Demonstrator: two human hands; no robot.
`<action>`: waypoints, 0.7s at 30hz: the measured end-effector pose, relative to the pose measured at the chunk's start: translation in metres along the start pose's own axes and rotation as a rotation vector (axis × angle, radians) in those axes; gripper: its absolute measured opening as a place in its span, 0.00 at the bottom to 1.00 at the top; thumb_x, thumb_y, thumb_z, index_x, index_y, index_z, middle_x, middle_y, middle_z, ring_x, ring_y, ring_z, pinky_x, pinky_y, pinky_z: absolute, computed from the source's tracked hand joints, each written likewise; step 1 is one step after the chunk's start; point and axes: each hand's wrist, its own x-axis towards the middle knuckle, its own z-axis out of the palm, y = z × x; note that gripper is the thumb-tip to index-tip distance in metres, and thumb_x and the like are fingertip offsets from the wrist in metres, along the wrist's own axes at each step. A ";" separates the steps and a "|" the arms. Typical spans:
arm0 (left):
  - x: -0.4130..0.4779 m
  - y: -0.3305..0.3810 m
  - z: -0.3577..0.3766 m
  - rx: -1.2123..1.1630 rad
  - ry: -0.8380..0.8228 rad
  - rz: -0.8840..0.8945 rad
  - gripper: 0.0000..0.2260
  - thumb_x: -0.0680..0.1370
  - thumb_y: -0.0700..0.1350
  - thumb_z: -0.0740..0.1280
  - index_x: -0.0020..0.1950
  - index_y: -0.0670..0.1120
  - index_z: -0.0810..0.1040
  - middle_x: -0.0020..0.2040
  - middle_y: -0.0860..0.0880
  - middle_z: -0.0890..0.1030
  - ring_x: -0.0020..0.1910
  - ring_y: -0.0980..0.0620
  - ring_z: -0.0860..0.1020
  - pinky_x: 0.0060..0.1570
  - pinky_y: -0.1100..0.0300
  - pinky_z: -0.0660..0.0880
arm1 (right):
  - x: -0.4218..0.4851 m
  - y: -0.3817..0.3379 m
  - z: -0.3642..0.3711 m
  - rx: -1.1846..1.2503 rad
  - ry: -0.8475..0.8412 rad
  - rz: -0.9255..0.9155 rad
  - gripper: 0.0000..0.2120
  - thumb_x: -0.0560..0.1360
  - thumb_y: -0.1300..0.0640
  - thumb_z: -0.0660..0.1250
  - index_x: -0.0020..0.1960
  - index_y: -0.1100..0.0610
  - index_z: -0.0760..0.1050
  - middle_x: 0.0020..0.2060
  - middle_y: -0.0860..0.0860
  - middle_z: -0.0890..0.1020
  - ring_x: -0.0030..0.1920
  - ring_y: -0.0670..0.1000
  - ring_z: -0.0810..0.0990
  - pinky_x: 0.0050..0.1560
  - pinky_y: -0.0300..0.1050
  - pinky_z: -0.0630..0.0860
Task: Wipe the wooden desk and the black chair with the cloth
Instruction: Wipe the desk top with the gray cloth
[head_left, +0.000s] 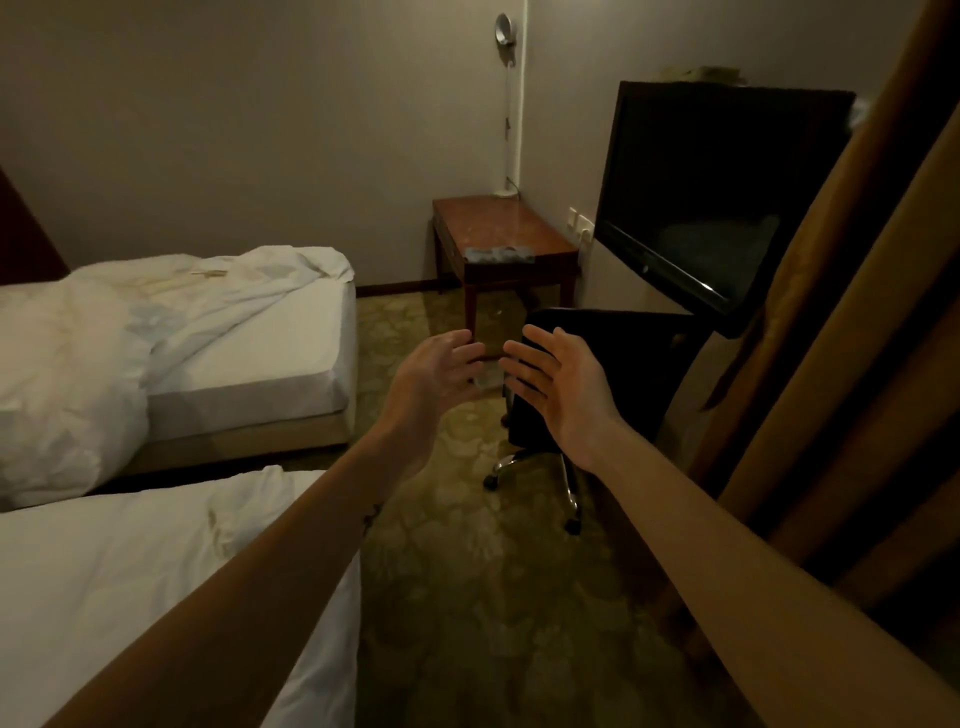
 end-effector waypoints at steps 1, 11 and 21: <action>0.017 -0.003 0.004 0.002 0.008 -0.008 0.18 0.85 0.52 0.56 0.69 0.46 0.75 0.62 0.48 0.82 0.56 0.54 0.83 0.44 0.64 0.79 | 0.016 -0.003 -0.004 0.009 0.000 0.005 0.21 0.84 0.48 0.54 0.71 0.56 0.71 0.63 0.55 0.80 0.61 0.54 0.81 0.63 0.49 0.76; 0.181 -0.007 0.018 -0.059 0.154 -0.051 0.13 0.84 0.50 0.57 0.59 0.49 0.80 0.57 0.49 0.85 0.58 0.50 0.82 0.60 0.50 0.77 | 0.202 -0.028 -0.034 0.011 -0.073 0.085 0.22 0.84 0.47 0.52 0.72 0.57 0.70 0.63 0.57 0.80 0.62 0.55 0.81 0.61 0.49 0.76; 0.351 -0.018 -0.044 -0.077 0.228 -0.070 0.16 0.85 0.51 0.54 0.62 0.48 0.79 0.57 0.49 0.85 0.59 0.50 0.81 0.60 0.51 0.76 | 0.381 -0.015 0.003 -0.034 -0.137 0.116 0.21 0.84 0.47 0.54 0.71 0.57 0.71 0.62 0.55 0.81 0.60 0.54 0.82 0.62 0.49 0.77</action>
